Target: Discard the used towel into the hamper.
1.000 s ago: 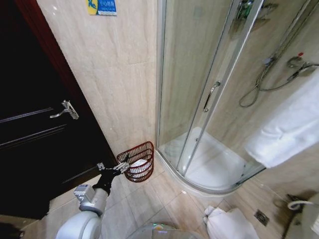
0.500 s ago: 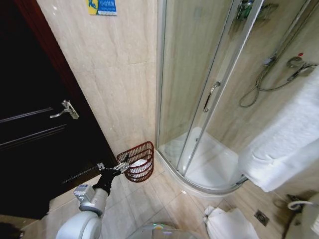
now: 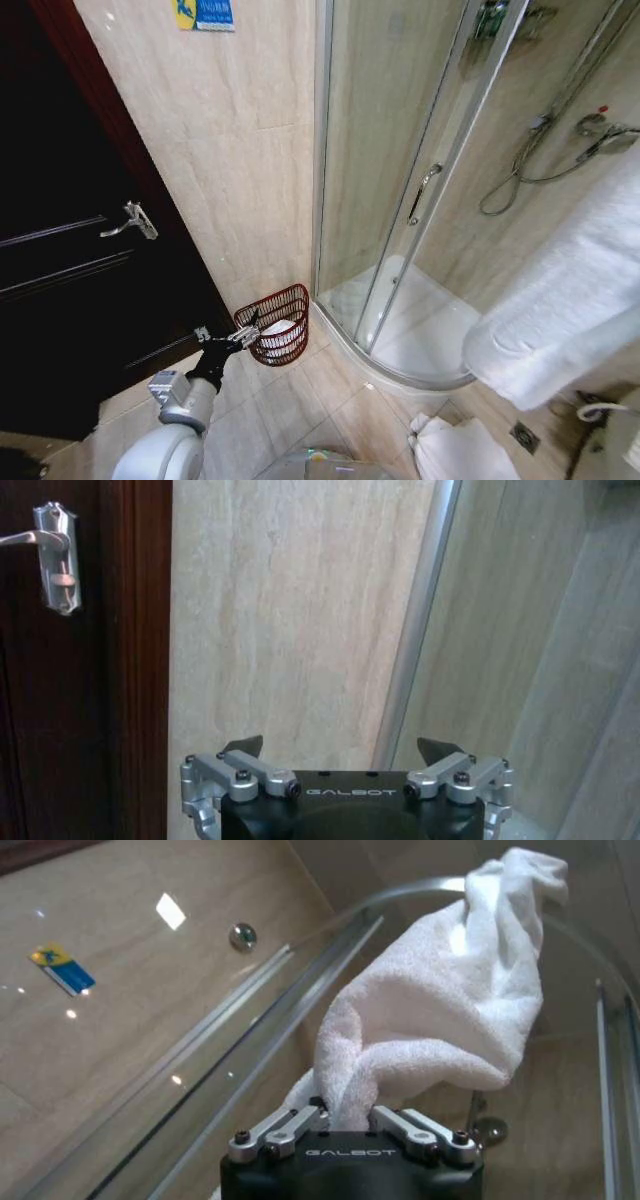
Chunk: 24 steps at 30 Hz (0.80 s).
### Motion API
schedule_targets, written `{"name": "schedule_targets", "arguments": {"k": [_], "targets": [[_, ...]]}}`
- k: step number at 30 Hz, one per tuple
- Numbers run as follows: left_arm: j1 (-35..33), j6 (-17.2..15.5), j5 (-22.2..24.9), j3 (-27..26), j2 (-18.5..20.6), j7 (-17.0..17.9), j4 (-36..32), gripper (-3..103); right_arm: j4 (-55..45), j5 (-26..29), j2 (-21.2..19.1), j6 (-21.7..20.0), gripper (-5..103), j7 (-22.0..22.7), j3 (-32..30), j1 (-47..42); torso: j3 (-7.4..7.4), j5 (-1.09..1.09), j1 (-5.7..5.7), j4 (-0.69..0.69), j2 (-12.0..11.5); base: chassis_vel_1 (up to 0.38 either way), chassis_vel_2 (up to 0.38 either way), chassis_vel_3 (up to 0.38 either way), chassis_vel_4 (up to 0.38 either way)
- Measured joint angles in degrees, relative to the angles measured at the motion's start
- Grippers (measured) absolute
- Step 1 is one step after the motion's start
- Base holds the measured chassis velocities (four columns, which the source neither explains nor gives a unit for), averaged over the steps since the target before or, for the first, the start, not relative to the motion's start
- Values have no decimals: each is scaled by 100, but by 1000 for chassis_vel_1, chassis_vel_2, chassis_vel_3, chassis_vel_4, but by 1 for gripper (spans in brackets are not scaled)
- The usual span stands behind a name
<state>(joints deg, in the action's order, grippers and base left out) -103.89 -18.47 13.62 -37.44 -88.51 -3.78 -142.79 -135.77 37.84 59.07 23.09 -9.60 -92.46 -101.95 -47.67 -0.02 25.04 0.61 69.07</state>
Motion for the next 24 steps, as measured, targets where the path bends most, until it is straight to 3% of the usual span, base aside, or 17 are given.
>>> {"name": "schedule_targets", "arguments": {"k": [11,24], "targets": [[0,0,0,0,0,0,0,100,437,-475,533,841,10,-371,458,-133,0,3,0,-1,0,0,0,0,0],[0,0,0,0,0,0,0,100,554,-724,903,1382,10,-576,839,-139,0,3,0,-2,0,0,0,0,0]]}}
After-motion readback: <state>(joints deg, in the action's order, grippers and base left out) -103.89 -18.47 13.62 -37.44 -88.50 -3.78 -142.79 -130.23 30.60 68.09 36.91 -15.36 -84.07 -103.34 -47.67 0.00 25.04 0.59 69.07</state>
